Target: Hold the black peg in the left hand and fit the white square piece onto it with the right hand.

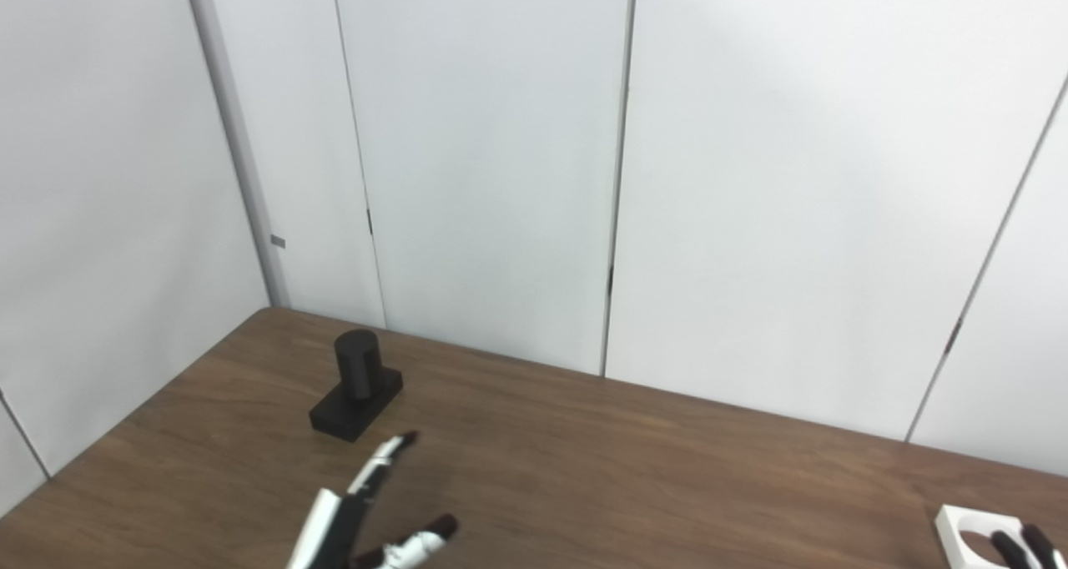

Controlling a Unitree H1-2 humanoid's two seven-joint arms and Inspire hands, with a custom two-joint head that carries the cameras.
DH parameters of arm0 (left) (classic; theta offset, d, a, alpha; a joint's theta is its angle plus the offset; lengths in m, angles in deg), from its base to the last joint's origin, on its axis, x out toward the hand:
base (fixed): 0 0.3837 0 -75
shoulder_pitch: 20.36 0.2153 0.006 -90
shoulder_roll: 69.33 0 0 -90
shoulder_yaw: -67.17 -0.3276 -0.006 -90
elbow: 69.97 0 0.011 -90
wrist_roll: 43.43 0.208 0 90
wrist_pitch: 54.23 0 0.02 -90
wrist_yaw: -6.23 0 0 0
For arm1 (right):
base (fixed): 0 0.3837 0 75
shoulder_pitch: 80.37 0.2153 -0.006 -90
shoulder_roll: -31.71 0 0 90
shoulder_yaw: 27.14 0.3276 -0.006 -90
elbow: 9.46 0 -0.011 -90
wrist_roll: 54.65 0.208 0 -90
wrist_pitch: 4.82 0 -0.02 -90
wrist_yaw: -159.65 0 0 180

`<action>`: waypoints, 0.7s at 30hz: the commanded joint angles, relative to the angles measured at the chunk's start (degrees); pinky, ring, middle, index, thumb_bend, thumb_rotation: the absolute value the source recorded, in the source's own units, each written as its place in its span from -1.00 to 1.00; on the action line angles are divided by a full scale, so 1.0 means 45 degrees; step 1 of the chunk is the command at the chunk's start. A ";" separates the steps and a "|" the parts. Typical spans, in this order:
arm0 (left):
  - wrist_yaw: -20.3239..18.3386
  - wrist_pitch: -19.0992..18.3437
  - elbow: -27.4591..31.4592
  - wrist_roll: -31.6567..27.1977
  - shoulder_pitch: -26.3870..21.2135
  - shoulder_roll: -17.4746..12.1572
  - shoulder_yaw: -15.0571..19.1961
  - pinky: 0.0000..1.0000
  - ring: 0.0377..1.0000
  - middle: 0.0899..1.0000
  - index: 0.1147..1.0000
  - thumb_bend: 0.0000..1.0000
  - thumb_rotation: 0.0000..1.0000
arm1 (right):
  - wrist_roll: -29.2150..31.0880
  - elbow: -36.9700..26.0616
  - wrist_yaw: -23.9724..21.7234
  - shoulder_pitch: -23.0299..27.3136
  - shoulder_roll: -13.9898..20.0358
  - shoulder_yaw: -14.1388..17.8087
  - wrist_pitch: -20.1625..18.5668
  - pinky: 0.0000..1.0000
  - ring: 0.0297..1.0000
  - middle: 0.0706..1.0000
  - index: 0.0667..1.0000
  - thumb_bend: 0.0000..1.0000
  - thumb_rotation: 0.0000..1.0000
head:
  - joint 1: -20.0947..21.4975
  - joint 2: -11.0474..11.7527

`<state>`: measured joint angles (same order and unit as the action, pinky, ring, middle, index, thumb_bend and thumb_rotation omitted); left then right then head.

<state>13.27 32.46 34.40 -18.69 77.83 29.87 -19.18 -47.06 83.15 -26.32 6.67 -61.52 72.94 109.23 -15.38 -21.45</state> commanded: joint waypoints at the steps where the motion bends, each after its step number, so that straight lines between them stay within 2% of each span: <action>1: 0.0756 -0.0299 0.0230 0.1421 -0.0612 -0.0348 0.0186 1.00 0.93 0.91 0.82 0.71 -0.07 | -0.0108 0.1379 0.0205 -0.1221 -0.0588 -0.0172 0.0089 0.98 0.91 0.78 0.88 0.53 1.00 | -0.0027 0.0028; 5: 0.1845 -0.0947 -0.0584 0.3372 -0.1210 -0.0653 0.0284 1.00 0.89 0.85 0.79 0.81 -0.01 | 0.0199 0.1506 0.0028 -0.1174 -0.0623 -0.0151 0.0139 0.99 0.88 0.76 0.87 0.51 1.00 | -0.0021 0.0033; 10: 0.2127 -0.1941 -0.1399 0.4366 -0.1951 -0.0992 0.0321 1.00 0.87 0.84 0.77 0.82 0.04 | 0.0310 0.1516 0.0015 -0.1174 -0.0653 -0.0168 0.0174 0.96 0.87 0.75 0.87 0.52 1.00 | -0.0039 0.0063; 17: 0.2870 -0.2368 -0.2904 0.4929 -0.2819 -0.1596 0.0378 0.95 0.84 0.80 0.71 0.92 0.13 | 0.0221 0.1615 0.0048 -0.1147 -0.0642 -0.0170 0.0318 0.97 0.87 0.77 0.88 0.52 1.00 | -0.0089 0.0078; 21: 0.2922 -0.2723 -0.3494 0.4979 -0.3224 -0.1936 0.0292 0.98 0.85 0.82 0.73 0.91 0.18 | 0.0196 0.1575 0.0047 -0.1162 -0.0653 -0.0201 0.0294 0.99 0.89 0.78 0.89 0.46 1.00 | -0.0061 0.0025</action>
<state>24.26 20.44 18.11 2.21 66.52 22.74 -17.88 -46.38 83.24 -26.38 6.50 -61.51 73.15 110.21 -15.64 -21.36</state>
